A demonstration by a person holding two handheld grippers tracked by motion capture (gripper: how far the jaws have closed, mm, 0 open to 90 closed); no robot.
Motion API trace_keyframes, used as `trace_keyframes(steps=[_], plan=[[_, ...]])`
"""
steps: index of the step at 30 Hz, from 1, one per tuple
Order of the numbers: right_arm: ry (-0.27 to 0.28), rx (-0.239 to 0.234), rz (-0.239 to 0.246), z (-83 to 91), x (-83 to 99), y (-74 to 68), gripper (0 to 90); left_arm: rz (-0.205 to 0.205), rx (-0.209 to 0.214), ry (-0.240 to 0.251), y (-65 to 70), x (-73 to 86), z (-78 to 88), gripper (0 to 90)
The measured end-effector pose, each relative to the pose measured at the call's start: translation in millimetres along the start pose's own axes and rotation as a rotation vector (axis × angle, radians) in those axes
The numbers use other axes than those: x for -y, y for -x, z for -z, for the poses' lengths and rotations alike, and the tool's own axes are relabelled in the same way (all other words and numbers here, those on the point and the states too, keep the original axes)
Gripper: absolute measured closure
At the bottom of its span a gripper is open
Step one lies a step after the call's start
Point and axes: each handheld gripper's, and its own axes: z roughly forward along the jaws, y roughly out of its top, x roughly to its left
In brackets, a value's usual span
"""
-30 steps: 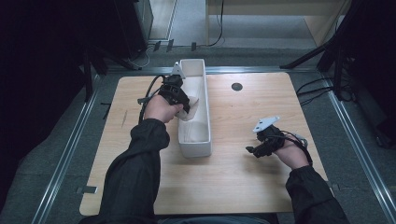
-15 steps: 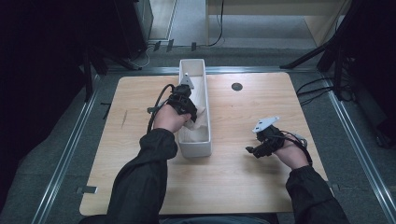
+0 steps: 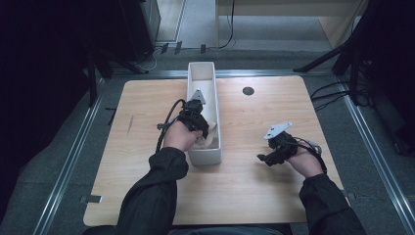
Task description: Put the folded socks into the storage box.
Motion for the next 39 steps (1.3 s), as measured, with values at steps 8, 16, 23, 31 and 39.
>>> trace_keyframes(steps=[8,16,23,31,39], plan=[[-0.003,0.003,0.002,-0.6,-0.4,-1.0,20.9,-0.023,-0.032,-0.012,6.0,8.5,-6.7,64.5],[-0.005,-0.002,0.003,-0.6,-0.5,-1.5,20.9,-0.009,-0.018,-0.009,6.3,12.9,-11.9,62.2],[-0.005,-0.001,0.003,-0.6,-0.4,-1.2,20.9,-0.015,-0.008,-0.02,6.7,12.3,-11.7,52.9],[-0.008,-0.004,0.012,-1.0,-0.5,-1.6,20.9,-0.036,-0.014,-0.008,6.9,12.6,-3.5,39.9],[-0.007,-0.002,0.01,-1.2,-0.8,-1.9,20.8,-0.048,0.003,0.032,5.3,12.0,3.7,34.3]])
